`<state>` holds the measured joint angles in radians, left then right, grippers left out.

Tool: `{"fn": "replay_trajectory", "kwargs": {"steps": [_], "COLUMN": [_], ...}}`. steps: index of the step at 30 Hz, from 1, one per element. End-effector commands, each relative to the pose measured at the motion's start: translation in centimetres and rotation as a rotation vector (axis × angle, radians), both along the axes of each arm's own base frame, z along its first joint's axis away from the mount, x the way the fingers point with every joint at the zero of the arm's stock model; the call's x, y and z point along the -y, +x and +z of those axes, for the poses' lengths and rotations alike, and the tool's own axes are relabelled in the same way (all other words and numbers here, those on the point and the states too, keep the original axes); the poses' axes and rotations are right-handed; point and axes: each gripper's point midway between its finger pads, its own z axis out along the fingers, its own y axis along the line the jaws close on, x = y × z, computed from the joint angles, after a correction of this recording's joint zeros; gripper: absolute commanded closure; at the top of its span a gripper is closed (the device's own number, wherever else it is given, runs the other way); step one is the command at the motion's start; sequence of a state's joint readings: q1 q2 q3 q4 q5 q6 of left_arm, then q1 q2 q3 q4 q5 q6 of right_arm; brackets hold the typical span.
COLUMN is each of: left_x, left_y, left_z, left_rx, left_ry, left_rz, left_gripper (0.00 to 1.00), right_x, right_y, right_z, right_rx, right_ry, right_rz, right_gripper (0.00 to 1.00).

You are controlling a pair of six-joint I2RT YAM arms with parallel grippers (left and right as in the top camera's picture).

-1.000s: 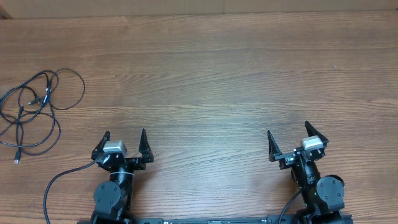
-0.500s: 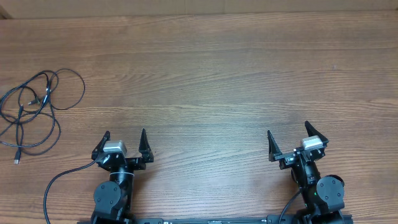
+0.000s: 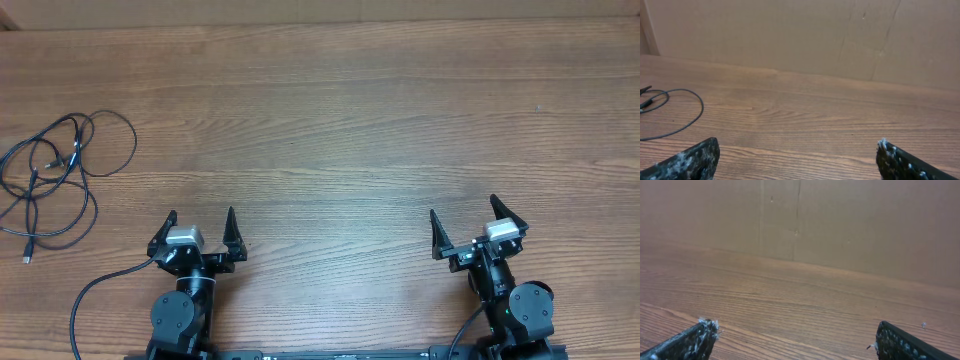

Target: Untangle cables

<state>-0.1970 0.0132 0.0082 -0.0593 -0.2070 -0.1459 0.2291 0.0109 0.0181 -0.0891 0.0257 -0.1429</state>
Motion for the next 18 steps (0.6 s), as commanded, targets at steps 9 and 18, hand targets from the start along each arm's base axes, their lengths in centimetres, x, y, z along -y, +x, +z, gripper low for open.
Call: {"fn": "replay_trajectory", "kwargs": {"steps": [9,18], "left_x": [-0.15,-0.15], "left_y": [-0.02,-0.02], "left_z": [0.07,0.07], "left_rx": [0.006,0.006], "left_ry": [0.012,0.011], "left_rz": [0.010,0.010], "left_gripper": [0.01,0.01], "right_x": [-0.03,-0.03], "right_y": [0.01,0.01], "right_z": [-0.17,-0.17], "right_rx": [0.005,0.005], "right_ry": [-0.003,-0.003], "right_rz": [0.002,0.002], "right_gripper": [0.00,0.00]}}
